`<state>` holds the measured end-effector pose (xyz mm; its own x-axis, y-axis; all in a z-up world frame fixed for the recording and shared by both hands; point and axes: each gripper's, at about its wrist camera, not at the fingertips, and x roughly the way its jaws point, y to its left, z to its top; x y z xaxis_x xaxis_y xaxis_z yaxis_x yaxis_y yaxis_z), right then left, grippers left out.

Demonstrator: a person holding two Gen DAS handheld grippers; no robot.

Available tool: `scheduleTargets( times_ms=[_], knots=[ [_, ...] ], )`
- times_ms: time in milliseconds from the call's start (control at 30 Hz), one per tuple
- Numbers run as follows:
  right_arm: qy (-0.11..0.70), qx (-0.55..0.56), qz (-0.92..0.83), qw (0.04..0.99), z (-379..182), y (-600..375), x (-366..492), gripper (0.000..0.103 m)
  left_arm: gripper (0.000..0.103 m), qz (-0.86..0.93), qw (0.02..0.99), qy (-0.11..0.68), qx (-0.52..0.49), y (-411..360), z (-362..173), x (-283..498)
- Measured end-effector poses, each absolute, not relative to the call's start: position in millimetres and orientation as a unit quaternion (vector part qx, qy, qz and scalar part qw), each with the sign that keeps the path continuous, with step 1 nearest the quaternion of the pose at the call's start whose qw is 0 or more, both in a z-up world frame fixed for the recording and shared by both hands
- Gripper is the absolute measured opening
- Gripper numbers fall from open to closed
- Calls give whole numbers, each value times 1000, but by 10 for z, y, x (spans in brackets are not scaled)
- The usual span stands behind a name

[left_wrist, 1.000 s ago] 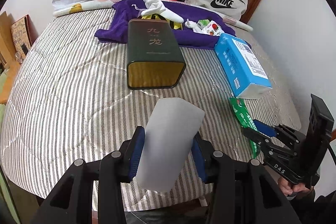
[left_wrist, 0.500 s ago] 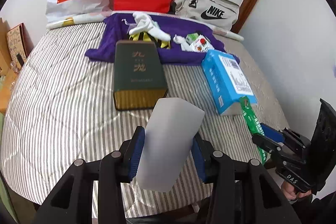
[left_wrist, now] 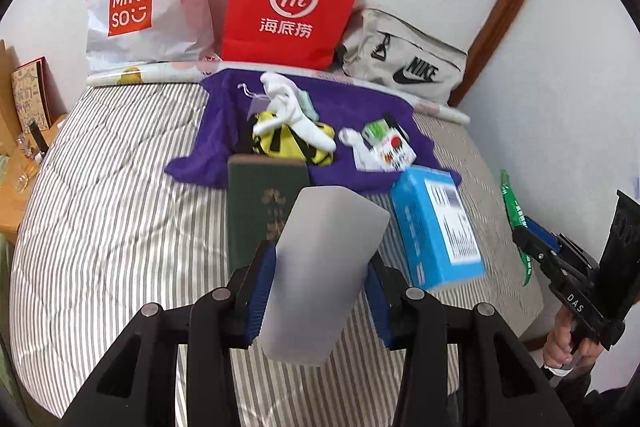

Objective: Organize soft objects
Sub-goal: 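Carry the foam block and the green packet toward the towel with both tools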

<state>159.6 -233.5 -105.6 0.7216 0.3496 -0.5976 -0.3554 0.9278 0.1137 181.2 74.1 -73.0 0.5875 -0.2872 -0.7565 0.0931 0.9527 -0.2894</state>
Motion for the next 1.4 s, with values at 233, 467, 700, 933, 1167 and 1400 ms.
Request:
scheduleTargets(
  times_ms=[233,467,700,933,1167,1400],
  knots=[
    [314,-3,182,932,-920,-2352,1967,30,42,-111,883,436,-131,825,-694,2175],
    [317,-9,181,931,-883,-2292,2343,30,42,-97,878,447,-140,904,-771,2571],
    [322,-15,187,928,-932,-2177,2744,30,42,-75,876,455,-141,1018,-796,2998],
    [334,-19,188,923,-1060,-2102,3135,30,42,-64,868,470,-148,1057,-934,3459],
    [344,-33,183,920,-1150,-2051,3464,30,42,-61,858,482,-163,1102,-1123,3735],
    [368,-39,201,907,-1302,-1904,3741,30,42,-71,849,496,-170,1050,-1277,3910]
  ],
)
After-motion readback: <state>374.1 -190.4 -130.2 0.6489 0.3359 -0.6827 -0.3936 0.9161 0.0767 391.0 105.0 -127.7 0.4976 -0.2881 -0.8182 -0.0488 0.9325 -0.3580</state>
